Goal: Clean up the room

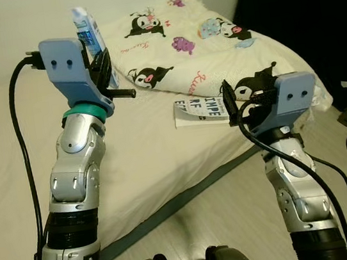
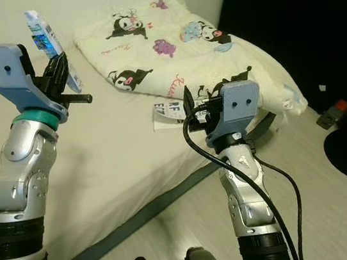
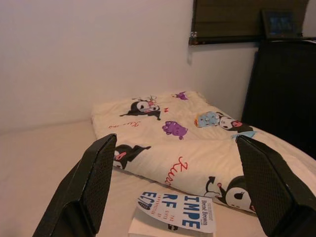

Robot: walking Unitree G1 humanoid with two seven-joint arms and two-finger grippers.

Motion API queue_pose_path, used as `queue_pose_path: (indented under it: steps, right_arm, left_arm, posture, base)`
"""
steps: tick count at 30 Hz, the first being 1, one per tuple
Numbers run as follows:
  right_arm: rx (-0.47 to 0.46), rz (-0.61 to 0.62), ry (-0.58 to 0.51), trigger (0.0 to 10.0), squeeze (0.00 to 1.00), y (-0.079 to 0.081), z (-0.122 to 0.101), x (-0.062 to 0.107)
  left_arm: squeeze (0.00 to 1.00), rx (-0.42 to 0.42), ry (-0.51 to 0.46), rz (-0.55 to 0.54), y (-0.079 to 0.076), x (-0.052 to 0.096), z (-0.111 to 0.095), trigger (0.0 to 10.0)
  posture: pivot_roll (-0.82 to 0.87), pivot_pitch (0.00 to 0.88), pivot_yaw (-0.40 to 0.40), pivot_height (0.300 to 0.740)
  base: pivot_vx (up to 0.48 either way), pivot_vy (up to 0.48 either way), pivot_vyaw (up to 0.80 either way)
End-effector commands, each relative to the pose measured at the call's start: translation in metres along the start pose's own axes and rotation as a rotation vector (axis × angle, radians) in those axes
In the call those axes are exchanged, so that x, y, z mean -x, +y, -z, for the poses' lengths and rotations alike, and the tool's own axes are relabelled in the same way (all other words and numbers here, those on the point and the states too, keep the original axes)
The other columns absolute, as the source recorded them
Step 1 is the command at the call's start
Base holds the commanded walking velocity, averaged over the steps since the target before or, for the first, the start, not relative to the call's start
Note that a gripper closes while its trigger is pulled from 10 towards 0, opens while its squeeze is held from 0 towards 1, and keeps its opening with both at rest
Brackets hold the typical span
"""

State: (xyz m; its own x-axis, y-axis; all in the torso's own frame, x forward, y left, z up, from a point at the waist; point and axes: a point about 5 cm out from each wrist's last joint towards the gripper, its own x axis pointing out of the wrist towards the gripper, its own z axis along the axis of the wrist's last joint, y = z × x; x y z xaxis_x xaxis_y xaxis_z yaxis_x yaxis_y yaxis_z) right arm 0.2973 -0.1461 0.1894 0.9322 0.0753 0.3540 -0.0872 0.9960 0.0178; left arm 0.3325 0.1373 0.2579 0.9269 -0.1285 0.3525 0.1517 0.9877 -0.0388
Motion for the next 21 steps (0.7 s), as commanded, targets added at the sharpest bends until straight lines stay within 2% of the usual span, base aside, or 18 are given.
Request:
queue_pose_path:
  steps: [1,11,21]
  right_arm:
    - [-0.011,-0.008,0.019,10.0,0.00,0.003,0.007,0.004]
    - [-0.037,-0.050,0.014,10.0,0.00,0.016,0.010,0.002]
    - [-0.042,-0.059,0.012,10.0,0.00,0.020,0.011,0.001]
  left_arm:
    - [0.00,0.011,0.019,0.010,-0.001,0.004,0.003,10.0]
    - [0.00,0.001,0.032,0.012,0.000,0.007,0.005,10.0]
    - [0.00,-0.003,0.037,0.015,0.000,0.009,0.005,10.0]
  posture:
    - [-0.13,0.031,0.043,0.734]
    - [-0.12,0.035,0.045,0.734]
    - [-0.11,0.038,0.044,0.734]
  base:
    - [0.000,0.000,0.00]
    - [0.000,0.000,0.00]
    - [0.000,0.000,0.00]
